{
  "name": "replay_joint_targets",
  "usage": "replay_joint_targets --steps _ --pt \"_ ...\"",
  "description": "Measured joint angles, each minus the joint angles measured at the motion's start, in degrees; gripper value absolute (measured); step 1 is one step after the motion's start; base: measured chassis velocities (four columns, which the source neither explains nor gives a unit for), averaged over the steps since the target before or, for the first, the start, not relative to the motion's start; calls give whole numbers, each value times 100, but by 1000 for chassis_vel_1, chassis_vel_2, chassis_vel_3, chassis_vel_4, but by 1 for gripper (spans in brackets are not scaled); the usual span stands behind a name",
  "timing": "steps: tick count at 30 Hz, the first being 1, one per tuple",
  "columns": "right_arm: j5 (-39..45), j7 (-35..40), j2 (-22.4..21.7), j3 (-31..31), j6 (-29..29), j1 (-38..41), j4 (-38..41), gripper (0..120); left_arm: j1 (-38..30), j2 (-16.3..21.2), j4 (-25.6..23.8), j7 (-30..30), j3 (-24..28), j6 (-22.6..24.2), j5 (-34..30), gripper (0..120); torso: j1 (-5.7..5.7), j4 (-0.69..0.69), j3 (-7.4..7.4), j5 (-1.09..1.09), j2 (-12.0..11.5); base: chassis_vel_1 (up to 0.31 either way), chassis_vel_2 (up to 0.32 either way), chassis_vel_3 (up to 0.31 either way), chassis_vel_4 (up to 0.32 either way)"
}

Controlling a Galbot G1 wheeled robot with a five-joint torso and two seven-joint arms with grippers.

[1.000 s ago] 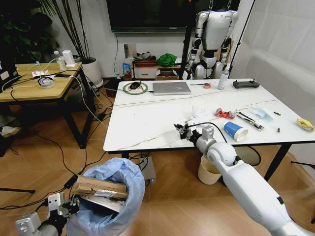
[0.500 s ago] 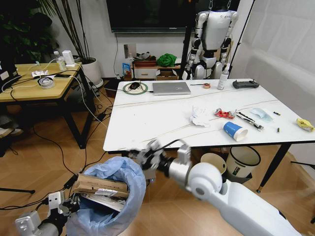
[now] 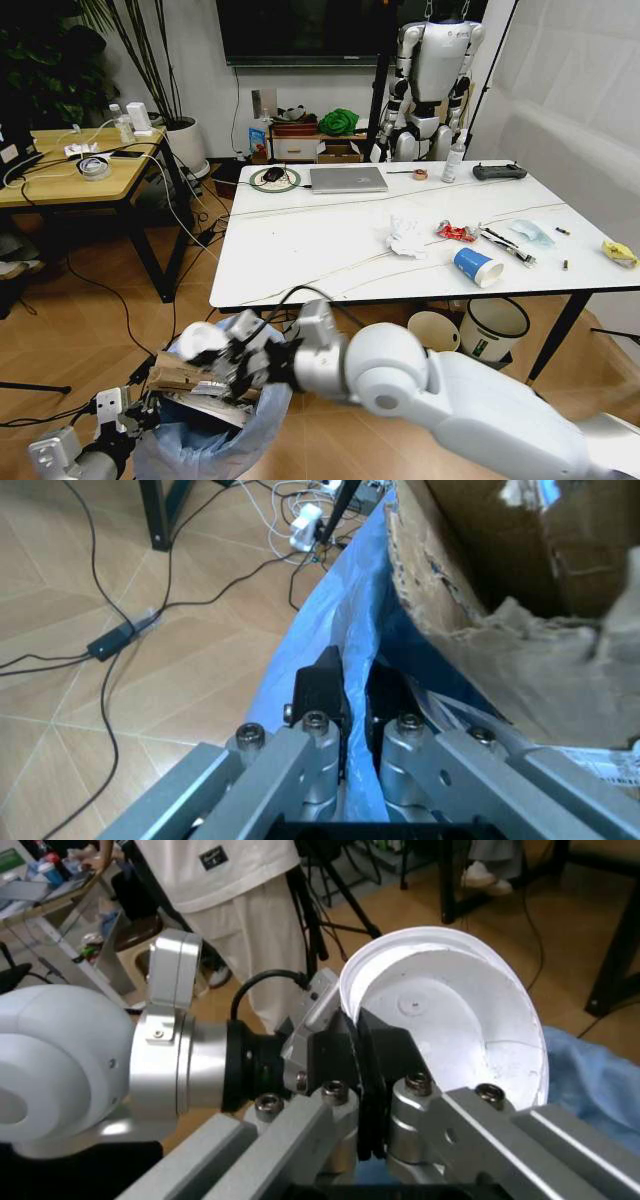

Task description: Pick up the trash bin and place the trash from the table into it.

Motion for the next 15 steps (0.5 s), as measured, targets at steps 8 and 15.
replay_joint_targets --steps 8,15 --pt "-298 -120 384 -144 85 -181 -631 0 45 -26 -103 -7 -32 7 -9 0 0 -1 0 1 0 0 0 0 0" --pt "-485 -200 398 -225 145 -327 -878 0 42 -30 -189 -55 -29 44 -59 0 0 -1 0 1 0 0 0 0 0"
